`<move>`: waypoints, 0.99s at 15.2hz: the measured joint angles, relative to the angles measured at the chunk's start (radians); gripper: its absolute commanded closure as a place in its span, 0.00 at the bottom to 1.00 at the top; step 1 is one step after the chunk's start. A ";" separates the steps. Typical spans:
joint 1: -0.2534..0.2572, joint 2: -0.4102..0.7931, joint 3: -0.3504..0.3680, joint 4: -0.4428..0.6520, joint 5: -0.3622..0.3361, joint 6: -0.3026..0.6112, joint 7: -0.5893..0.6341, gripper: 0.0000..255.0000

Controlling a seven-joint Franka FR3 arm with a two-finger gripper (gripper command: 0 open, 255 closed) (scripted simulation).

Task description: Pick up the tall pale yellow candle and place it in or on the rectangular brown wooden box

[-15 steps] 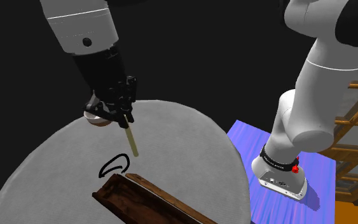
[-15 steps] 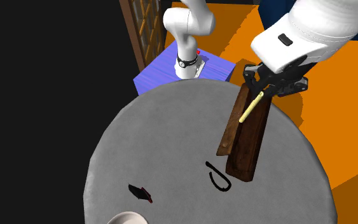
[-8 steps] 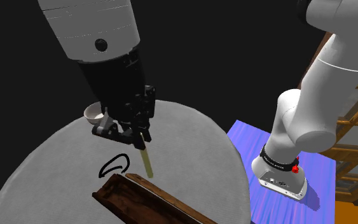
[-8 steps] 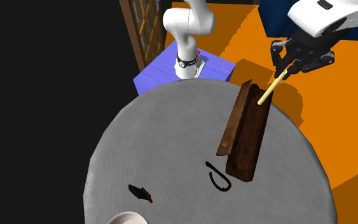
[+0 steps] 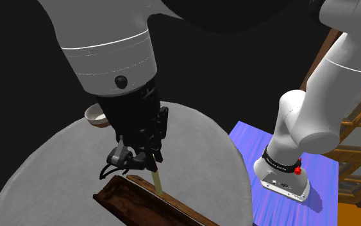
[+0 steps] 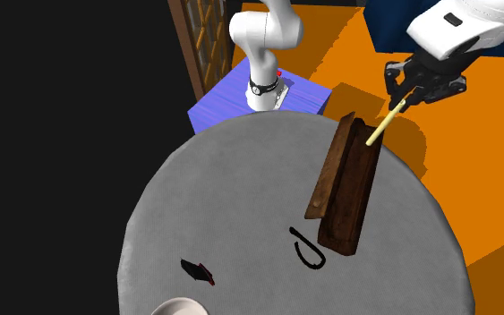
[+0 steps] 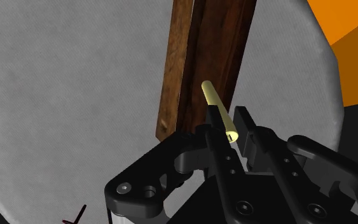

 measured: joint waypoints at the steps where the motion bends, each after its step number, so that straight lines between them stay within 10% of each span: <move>1: 0.001 0.000 0.001 -0.013 0.000 0.013 0.000 1.00; 15: 0.006 -0.012 0.007 -0.214 0.011 0.203 -0.018 1.00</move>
